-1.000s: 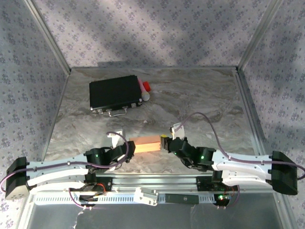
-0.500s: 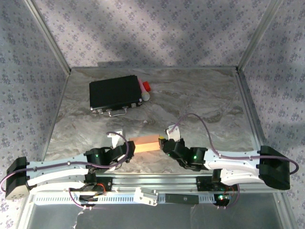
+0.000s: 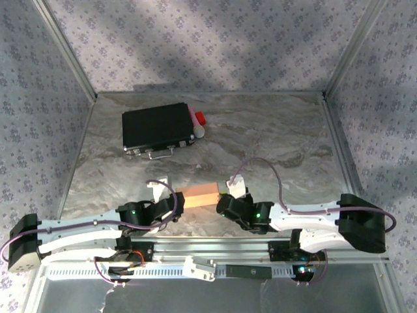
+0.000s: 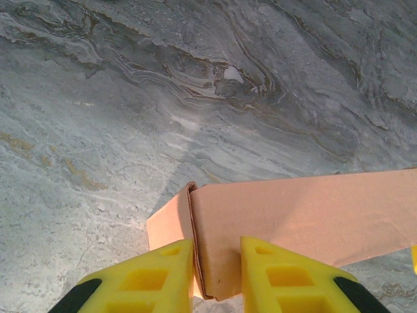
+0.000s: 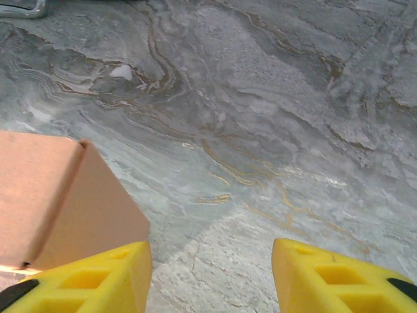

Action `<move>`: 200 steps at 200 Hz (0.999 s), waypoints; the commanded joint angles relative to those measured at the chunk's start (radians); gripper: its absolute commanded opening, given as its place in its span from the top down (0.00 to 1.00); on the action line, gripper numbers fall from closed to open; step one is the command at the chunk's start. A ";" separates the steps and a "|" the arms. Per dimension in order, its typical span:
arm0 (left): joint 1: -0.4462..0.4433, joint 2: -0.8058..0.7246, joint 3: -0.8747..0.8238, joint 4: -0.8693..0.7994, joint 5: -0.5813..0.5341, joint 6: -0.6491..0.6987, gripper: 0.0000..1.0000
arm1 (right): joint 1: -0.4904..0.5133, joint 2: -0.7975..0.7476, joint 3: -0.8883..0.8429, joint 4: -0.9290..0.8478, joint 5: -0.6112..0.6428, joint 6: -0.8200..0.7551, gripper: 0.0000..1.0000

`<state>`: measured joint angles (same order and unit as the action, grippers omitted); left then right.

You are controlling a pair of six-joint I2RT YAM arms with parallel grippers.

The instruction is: Fold the paper box

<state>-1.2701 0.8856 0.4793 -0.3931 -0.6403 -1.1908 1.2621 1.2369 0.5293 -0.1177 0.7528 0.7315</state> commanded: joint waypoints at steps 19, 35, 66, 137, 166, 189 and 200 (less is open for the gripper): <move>-0.008 0.011 -0.007 -0.107 0.023 0.009 0.77 | -0.010 -0.146 0.168 -0.377 0.045 0.255 0.27; -0.008 0.007 -0.006 -0.105 0.021 0.008 0.77 | -0.024 -0.185 0.234 -0.594 -0.009 0.611 0.16; -0.008 0.009 -0.005 -0.098 0.021 0.010 0.77 | -0.014 -0.198 0.244 -0.547 -0.221 1.124 0.12; -0.009 -0.012 -0.014 -0.102 0.022 0.015 0.77 | -0.013 0.088 0.481 -0.424 -0.453 1.528 0.04; -0.010 -0.026 -0.016 -0.107 0.019 0.019 0.77 | -0.054 0.220 0.521 -0.342 -0.555 1.563 0.05; -0.010 -0.030 -0.015 -0.108 0.019 0.025 0.77 | -0.094 0.319 0.554 -0.262 -0.625 1.568 0.07; -0.010 -0.034 -0.015 -0.111 0.021 0.026 0.77 | -0.107 0.359 0.578 -0.251 -0.655 1.565 0.08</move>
<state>-1.2720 0.8562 0.4797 -0.4141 -0.6407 -1.1870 1.1839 1.5230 1.0470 -0.4259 0.1944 2.0621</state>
